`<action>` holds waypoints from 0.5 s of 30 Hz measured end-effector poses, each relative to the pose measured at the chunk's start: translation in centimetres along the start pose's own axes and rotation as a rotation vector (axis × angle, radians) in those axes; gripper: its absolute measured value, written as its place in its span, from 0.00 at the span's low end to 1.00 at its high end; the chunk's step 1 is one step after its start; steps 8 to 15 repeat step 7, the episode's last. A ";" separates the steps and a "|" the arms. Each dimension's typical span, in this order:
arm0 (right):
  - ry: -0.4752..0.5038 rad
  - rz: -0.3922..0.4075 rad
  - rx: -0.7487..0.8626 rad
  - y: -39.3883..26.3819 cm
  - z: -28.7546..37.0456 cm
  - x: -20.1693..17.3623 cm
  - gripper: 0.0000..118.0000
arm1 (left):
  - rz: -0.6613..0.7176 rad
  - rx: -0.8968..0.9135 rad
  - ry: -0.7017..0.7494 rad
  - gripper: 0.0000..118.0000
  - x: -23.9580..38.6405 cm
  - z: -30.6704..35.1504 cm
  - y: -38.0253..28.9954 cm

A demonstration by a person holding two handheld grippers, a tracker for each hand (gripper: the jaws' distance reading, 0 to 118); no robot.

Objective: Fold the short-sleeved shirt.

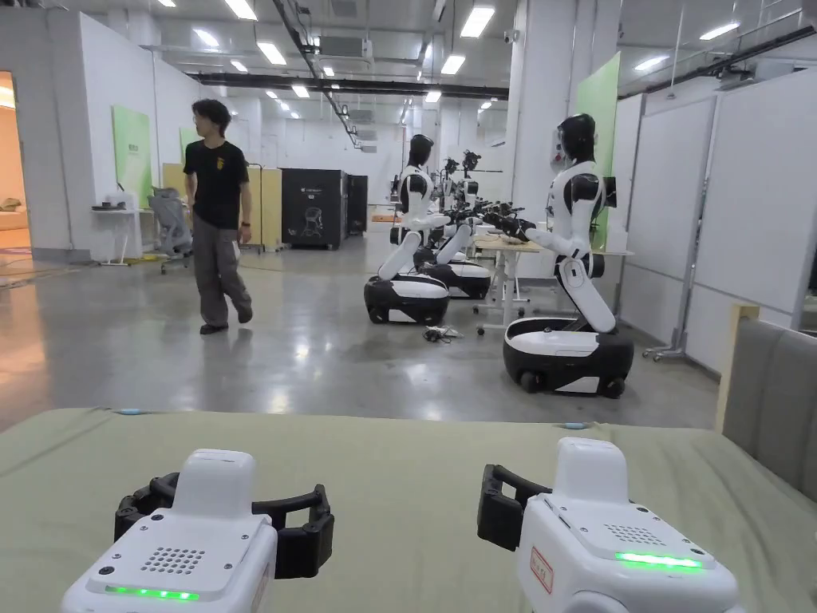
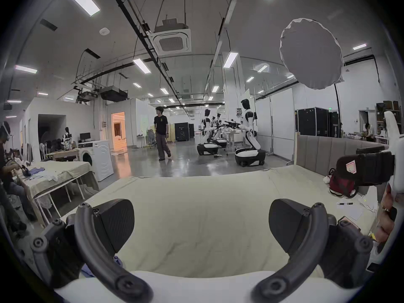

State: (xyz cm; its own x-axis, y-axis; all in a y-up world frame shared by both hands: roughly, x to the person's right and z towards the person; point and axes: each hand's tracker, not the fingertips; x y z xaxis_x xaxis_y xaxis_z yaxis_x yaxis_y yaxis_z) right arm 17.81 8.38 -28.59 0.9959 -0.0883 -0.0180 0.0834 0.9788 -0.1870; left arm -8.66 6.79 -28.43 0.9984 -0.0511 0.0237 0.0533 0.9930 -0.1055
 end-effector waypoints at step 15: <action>-0.001 0.046 0.006 -0.2 0.2 -0.4 0.72 | -0.001 -0.007 -0.004 1.00 0.2 0.1 0.0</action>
